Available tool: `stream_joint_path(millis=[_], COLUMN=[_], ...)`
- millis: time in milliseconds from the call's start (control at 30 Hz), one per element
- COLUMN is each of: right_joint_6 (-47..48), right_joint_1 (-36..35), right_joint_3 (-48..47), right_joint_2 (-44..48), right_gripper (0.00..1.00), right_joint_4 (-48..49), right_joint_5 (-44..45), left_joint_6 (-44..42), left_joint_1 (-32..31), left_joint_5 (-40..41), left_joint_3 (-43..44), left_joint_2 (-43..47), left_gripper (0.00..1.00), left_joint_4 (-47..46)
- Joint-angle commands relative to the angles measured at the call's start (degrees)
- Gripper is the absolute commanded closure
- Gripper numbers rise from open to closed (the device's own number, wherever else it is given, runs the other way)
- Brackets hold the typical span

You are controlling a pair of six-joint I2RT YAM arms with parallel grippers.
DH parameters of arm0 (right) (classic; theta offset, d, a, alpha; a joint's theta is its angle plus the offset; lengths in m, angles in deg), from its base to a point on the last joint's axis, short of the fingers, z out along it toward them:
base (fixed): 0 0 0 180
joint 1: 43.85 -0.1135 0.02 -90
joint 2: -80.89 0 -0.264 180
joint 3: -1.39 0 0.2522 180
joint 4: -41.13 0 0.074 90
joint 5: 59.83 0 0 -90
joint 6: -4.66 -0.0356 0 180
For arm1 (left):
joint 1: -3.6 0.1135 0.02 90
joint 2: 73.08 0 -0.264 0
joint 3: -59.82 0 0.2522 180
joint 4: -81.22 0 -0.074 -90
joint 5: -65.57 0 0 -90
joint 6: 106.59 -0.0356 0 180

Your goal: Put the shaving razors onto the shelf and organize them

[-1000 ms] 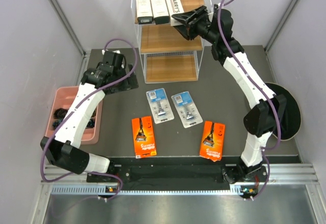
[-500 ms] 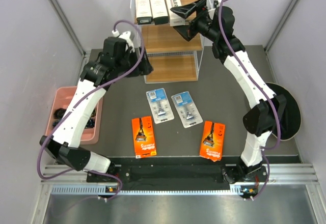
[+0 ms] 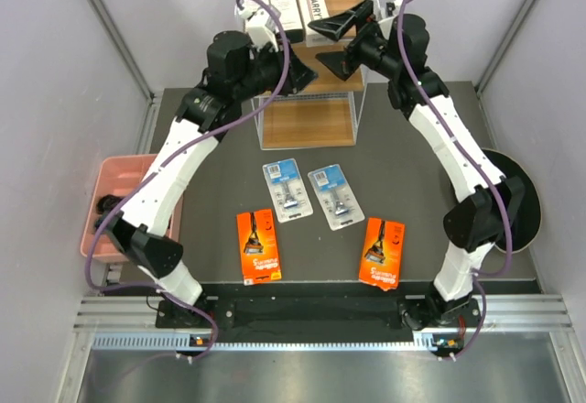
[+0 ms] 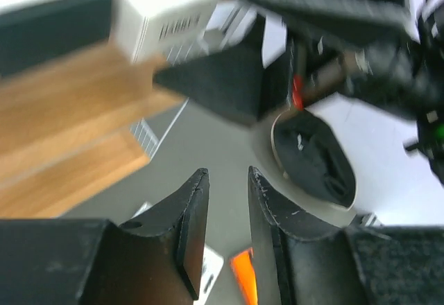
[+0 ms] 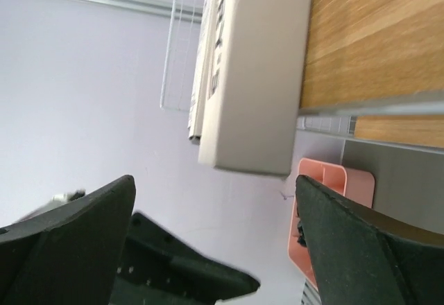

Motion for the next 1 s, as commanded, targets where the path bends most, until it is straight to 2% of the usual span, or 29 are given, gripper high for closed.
stream_joint_path(millis=[0, 167, 467, 600, 967], right_joint_6=[3.14, 3.67, 6.92, 7.89, 10.0], right_joint_1=[-0.18, 0.26, 1.05, 1.84, 3.34], right_joint_3=[0.07, 2.97, 3.59, 5.25, 8.33], right_joint_2=[6.35, 9.69, 13.48, 15.58, 21.56], right_gripper=[0.03, 0.03, 0.02, 0.02, 0.02], right_joint_4=[0.45, 0.54, -4.2, -5.52, -7.8], right_joint_5=[-2.84, -2.58, -2.84, -3.1, -2.84], left_joint_6=[3.65, 4.98, 7.35, 6.3, 5.95], left_joint_1=[-0.1, -0.19, -0.1, -0.01, 0.95], left_joint_5=[-3.64, -2.59, 2.77, 8.21, 12.44], left_joint_3=[5.6, 10.78, 8.68, 8.86, 10.88], left_joint_2=[-3.83, -9.46, -11.31, -11.57, -14.3], left_gripper=[0.66, 0.66, 0.65, 0.64, 0.63], left_joint_4=[-9.95, -11.1, -18.3, -18.83, -18.48])
